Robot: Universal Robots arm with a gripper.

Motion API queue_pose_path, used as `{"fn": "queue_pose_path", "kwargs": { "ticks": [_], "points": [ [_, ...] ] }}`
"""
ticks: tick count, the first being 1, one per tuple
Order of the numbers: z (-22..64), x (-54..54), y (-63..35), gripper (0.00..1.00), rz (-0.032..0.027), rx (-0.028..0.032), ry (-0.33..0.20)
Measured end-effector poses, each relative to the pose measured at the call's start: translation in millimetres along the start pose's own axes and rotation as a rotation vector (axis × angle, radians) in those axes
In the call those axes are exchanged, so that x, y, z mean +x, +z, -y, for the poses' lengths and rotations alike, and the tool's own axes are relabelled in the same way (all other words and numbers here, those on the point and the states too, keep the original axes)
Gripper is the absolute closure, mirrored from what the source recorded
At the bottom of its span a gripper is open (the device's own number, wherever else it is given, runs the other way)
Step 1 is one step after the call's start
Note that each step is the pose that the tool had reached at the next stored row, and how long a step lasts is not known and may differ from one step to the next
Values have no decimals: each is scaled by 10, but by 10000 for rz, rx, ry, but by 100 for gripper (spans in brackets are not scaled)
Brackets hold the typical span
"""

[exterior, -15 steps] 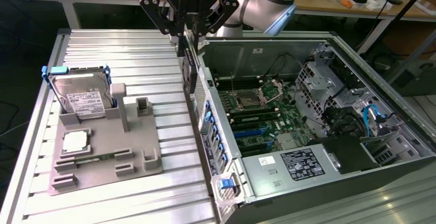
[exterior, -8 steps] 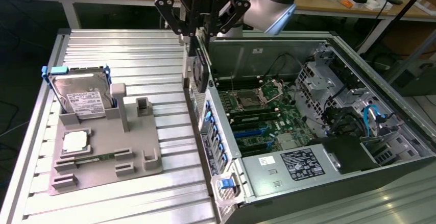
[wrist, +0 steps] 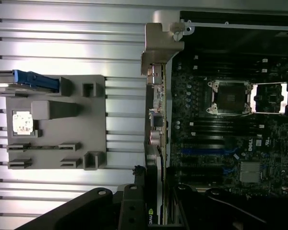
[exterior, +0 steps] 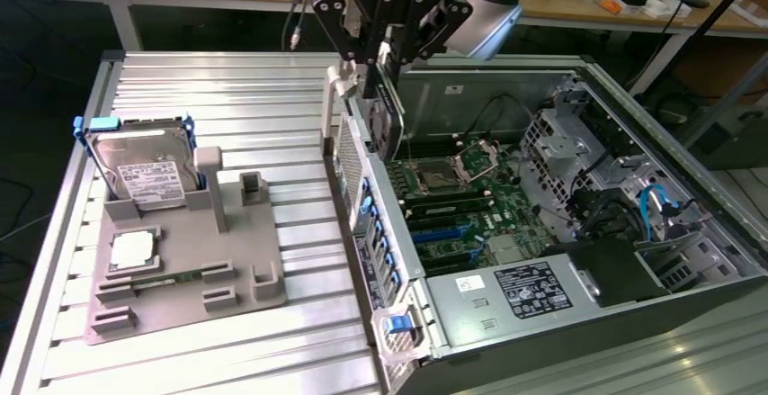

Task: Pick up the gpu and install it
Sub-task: 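Pick up the gpu and move the gpu toward the slot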

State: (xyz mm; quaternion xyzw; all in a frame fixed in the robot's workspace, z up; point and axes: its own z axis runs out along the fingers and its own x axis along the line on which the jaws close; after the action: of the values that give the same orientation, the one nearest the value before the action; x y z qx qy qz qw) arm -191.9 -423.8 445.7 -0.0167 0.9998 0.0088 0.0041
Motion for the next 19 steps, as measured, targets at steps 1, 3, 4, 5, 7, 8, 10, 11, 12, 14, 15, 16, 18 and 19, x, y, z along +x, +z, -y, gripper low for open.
{"fn": "queue_pose_path", "kwargs": {
  "ticks": [1,3,4,5,7,8,10,11,12,14,15,16,18,19],
  "points": [
    [1,-30,0,73,0,0,0],
    [3,-89,1,73,1,-1,-1],
    [4,-123,1,73,1,-1,-1],
    [5,-150,1,73,2,-5,-2],
    [6,-189,2,73,0,-9,-2],
    [7,-206,2,73,1,-11,-3],
    [8,-245,3,73,1,-11,-2],
    [9,-267,4,73,1,-11,-2],
    [10,-289,4,73,1,-11,-2],
    [11,-337,6,73,1,-11,-2],
    [12,-367,7,73,1,-11,-2],
    [14,-401,8,73,0,-11,-2],
    [16,-463,11,73,1,-11,-3],
    [17,-492,12,73,1,-11,-3]
  ]
}}
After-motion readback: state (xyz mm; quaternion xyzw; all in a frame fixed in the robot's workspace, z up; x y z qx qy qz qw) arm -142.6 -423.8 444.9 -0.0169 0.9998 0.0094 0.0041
